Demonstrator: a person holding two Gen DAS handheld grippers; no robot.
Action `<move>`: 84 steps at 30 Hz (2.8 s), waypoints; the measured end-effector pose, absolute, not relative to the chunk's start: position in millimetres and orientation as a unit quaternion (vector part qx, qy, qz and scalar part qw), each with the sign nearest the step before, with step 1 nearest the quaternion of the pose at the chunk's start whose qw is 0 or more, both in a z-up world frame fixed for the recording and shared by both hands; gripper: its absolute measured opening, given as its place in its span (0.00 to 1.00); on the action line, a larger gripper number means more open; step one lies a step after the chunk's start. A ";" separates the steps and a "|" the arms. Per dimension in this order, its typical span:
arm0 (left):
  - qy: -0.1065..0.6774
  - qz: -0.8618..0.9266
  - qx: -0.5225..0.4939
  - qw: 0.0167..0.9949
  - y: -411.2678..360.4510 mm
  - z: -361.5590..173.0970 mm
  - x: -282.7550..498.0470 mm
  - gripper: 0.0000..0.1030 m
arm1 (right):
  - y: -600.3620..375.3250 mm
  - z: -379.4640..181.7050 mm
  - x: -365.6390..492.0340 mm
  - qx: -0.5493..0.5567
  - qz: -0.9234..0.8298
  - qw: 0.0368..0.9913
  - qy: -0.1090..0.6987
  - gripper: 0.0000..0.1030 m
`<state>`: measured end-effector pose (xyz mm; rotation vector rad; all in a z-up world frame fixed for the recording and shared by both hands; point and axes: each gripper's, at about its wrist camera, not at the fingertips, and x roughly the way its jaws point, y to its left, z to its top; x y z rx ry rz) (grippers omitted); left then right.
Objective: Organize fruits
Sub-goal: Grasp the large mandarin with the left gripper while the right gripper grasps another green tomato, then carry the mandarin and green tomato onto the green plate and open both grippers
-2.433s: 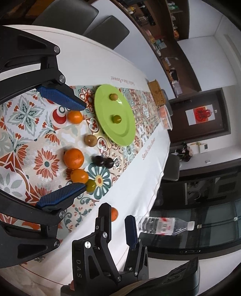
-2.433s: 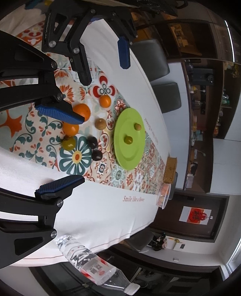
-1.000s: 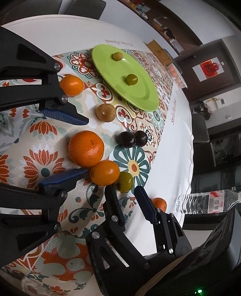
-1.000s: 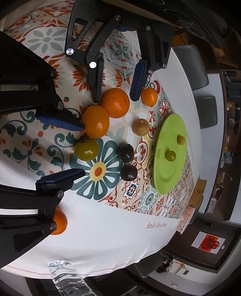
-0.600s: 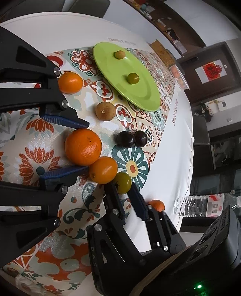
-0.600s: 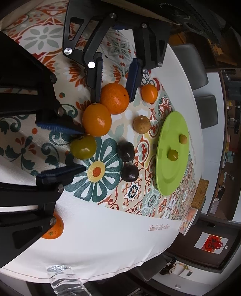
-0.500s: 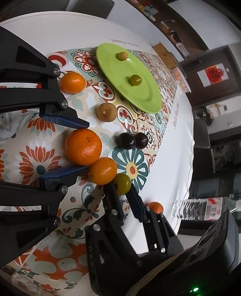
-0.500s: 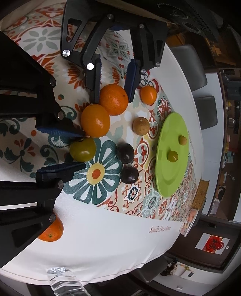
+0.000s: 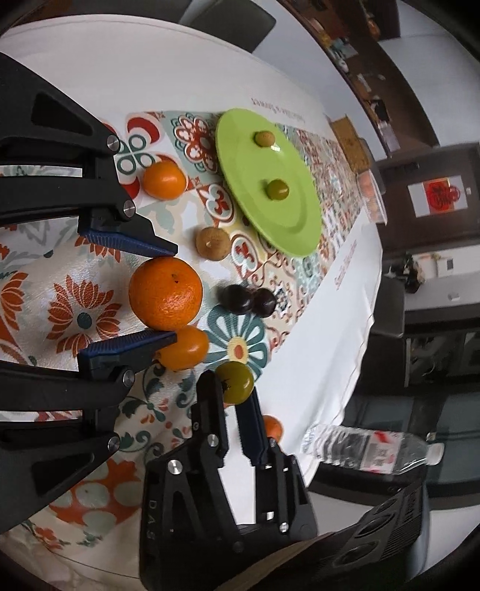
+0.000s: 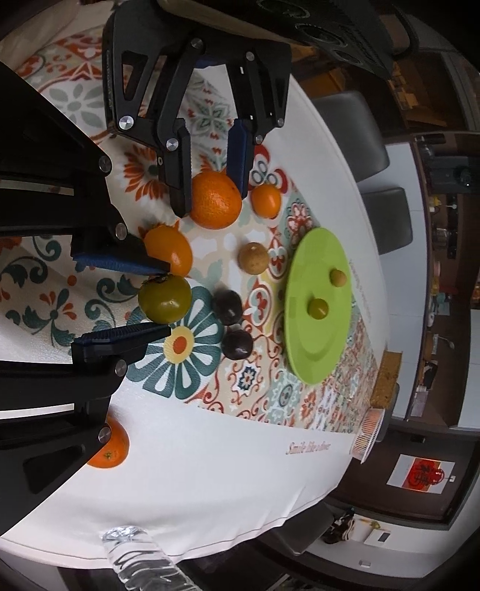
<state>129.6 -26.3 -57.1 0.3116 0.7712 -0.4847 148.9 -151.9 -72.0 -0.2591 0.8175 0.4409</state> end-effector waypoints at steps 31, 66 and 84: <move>0.307 -0.143 0.064 0.939 0.5 22.3 152.6 0.38 | -146.0 3.6 177.0 -0.028 0.208 0.929 0.305 0.27; 0.413 -0.101 0.028 0.905 43.5 -15.9 309.9 0.38 | -103.5 -25.6 346.9 -0.049 0.179 0.891 0.414 0.27; 0.454 -0.092 0.019 0.886 47.3 -42.9 342.0 0.39 | -102.9 -60.1 387.1 -0.037 0.167 0.865 0.472 0.29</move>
